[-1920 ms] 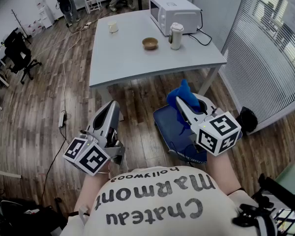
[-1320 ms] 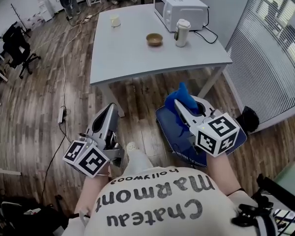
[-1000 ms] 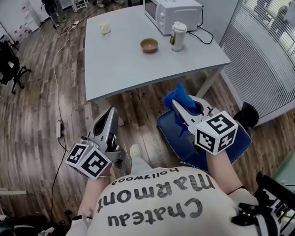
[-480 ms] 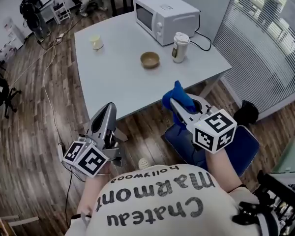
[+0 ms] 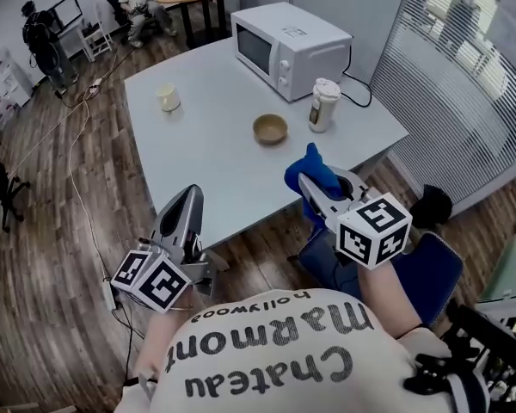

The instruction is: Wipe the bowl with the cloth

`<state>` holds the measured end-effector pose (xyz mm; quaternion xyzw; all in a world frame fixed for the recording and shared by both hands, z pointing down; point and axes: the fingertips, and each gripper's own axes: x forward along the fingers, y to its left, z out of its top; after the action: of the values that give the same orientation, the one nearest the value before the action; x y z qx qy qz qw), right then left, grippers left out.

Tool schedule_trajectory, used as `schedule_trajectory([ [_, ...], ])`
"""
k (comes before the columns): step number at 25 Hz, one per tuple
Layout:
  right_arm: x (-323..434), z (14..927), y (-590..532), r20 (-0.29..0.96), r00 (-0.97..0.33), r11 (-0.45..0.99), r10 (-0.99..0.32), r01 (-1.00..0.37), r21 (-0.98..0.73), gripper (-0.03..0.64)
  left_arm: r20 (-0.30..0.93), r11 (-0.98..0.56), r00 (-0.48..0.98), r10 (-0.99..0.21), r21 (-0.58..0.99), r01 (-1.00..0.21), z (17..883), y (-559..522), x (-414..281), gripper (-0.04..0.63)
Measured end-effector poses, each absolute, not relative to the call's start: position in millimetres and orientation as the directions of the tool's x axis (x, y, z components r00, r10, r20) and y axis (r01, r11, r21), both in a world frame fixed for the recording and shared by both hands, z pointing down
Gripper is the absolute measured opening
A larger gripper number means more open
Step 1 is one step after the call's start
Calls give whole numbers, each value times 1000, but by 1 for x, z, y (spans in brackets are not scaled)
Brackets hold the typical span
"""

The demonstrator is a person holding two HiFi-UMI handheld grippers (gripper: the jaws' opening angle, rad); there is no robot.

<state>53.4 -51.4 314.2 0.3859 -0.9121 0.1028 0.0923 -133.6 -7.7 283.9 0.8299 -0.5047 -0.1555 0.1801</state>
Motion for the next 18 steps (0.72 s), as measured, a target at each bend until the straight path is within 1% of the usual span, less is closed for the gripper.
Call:
schedule_trajectory([
  [4, 51, 317, -67, 236, -668, 652, -706, -743, -153, 48, -22, -392, 433, -901, 468, -792, 301, -26, -140, 8],
  [8, 52, 323, -82, 217, -677, 643, -703, -736, -212, 48, 3, -388, 446, -895, 489, -781, 319, -42, -138, 8],
  [11, 51, 335, -100, 241, -677, 644, -696, -736, -210, 48, 29, -380, 456, -889, 506, -774, 334, -56, -134, 8],
  [14, 49, 344, -129, 249, -680, 646, -690, -733, -212, 48, 38, -379, 454, -890, 492, -784, 342, -78, -137, 8],
  [18, 40, 353, -172, 258, -705, 672, -661, -709, -215, 48, 53, -363, 446, -893, 498, -787, 346, -114, -141, 8],
])
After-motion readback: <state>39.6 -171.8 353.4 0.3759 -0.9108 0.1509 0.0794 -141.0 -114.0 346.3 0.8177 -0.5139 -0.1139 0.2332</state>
